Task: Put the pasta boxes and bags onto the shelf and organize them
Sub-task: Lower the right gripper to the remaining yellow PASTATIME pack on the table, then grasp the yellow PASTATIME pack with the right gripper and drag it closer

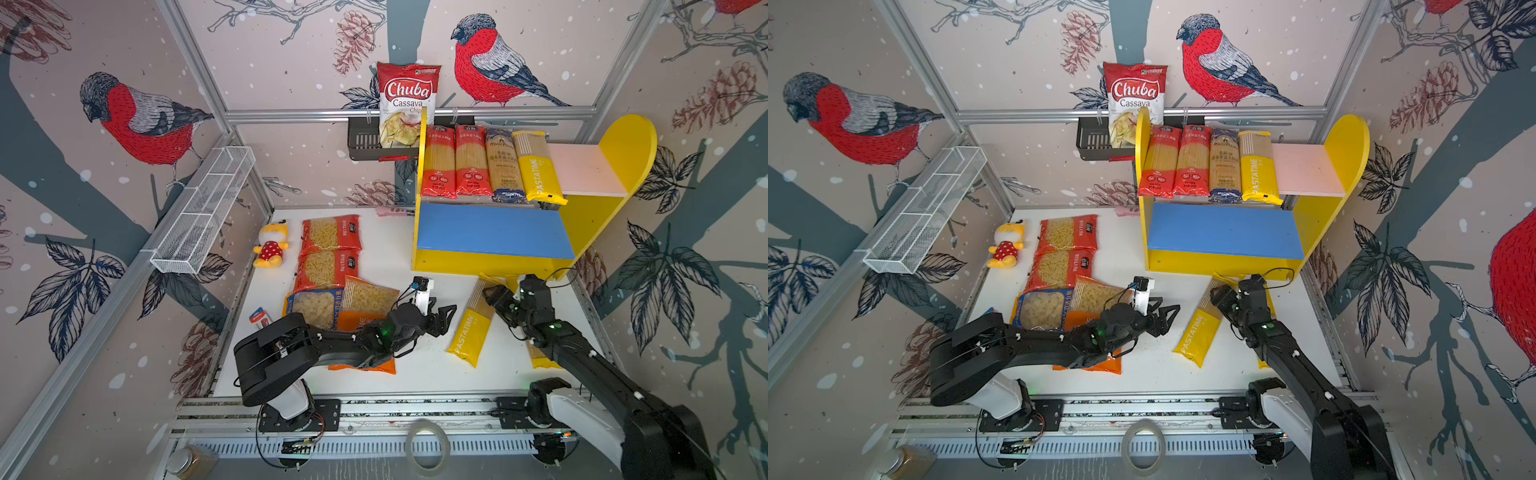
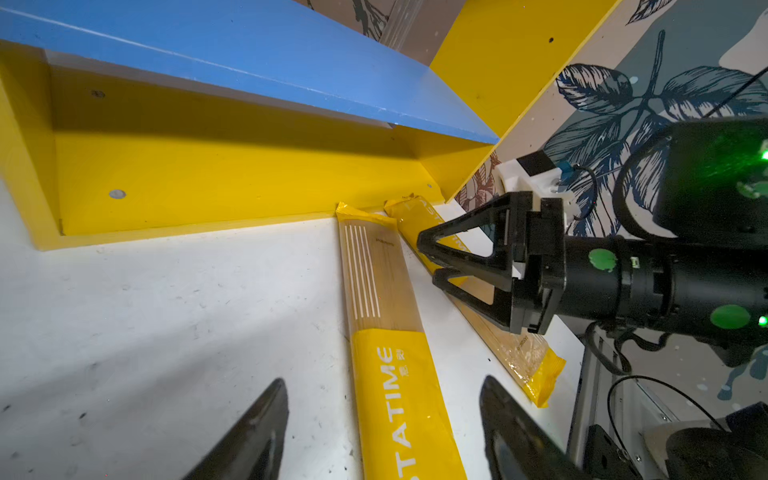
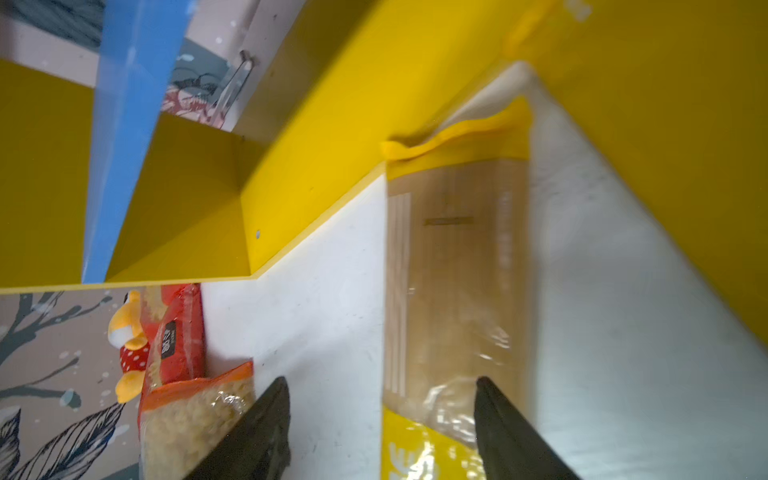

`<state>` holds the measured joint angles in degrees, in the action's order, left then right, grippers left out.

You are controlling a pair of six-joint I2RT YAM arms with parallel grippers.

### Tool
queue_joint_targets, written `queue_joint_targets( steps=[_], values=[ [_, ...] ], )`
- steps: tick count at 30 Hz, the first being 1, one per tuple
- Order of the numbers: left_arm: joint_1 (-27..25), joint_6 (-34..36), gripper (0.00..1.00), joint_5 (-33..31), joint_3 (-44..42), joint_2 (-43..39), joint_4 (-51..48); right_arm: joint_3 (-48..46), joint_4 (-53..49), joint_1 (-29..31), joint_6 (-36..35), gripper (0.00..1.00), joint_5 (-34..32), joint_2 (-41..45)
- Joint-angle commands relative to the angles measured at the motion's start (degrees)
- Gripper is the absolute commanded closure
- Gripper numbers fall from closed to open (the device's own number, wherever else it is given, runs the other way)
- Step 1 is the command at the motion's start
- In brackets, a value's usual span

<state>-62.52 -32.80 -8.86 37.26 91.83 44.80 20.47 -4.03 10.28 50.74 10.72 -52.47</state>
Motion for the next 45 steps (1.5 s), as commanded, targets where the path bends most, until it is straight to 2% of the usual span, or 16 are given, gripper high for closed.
queue_joint_targets(
  steps=[1, 6, 16, 18, 22, 25, 30, 33, 39, 45],
  values=[
    [-0.06, -0.17, 0.28, 2.87, 1.30, 2.06, -1.22, -2.89, -1.58, -2.37, -0.96, 0.30, 5.25, 3.36],
    [0.00, -2.26, 0.29, 6.22, 3.25, 5.93, -1.58, -7.05, 2.63, -2.20, 1.03, 0.30, 5.05, 3.35],
    [0.03, -3.92, 0.29, 7.63, 3.04, 7.11, -0.04, -6.46, 10.96, 1.83, 1.03, 0.35, 5.12, -9.62],
    [0.03, -3.82, 0.29, 7.27, 2.82, 6.61, -0.23, -6.32, 12.74, 2.57, 1.28, 0.41, 5.39, -11.48],
    [0.78, -4.09, 0.29, 6.08, 1.20, 4.41, -0.06, -6.16, 15.83, 4.84, 0.69, 0.68, 4.20, -11.28],
    [1.72, -4.20, 0.29, 5.06, -0.47, 2.13, -0.02, -5.47, 16.67, 6.55, -0.26, 0.83, 3.70, -11.10],
    [3.40, -3.93, 0.29, 4.55, -2.49, -1.74, -0.12, -3.90, 17.68, 8.81, -0.83, 0.97, 4.03, -11.17],
    [4.37, -3.79, 0.28, 5.33, -2.66, -3.55, -0.86, -2.11, 17.68, 11.61, -0.97, 1.00, 3.29, -10.63],
    [7.43, -4.08, 0.27, 8.69, -3.90, -7.96, -0.91, 0.39, 18.59, 16.75, -3.13, 1.00, 3.03, -6.59],
    [13.84, -5.23, 0.27, 16.25, -7.47, -14.39, 1.32, 4.47, 19.43, 24.17, -15.53, 1.00, 1.30, -0.16]
  ],
)
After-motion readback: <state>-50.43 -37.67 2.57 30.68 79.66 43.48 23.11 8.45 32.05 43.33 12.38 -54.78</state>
